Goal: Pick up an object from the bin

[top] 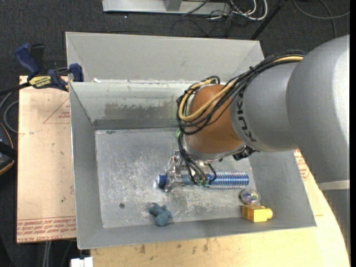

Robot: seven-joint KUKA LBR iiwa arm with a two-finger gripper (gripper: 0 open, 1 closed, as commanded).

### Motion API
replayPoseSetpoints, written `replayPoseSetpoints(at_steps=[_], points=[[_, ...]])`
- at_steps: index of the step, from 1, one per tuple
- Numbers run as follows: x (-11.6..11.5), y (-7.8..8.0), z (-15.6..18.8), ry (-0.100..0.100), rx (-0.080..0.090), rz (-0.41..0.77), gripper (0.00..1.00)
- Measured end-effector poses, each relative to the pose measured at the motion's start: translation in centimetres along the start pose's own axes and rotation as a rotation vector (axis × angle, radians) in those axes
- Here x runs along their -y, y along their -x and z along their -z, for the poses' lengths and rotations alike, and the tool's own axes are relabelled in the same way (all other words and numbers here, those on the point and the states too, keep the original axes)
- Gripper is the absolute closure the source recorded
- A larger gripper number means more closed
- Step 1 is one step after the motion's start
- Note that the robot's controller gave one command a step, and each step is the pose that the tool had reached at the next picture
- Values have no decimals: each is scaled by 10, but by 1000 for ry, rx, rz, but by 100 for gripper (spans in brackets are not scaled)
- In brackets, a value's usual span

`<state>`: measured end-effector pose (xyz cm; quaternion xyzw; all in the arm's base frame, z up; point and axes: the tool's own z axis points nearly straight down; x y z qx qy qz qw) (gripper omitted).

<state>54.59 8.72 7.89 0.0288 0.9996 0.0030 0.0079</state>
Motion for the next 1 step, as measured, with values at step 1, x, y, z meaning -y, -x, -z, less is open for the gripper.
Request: replayPoseSetpoints(at_steps=[1], points=[[-30,-2,152,-3,-8,-5,100]])
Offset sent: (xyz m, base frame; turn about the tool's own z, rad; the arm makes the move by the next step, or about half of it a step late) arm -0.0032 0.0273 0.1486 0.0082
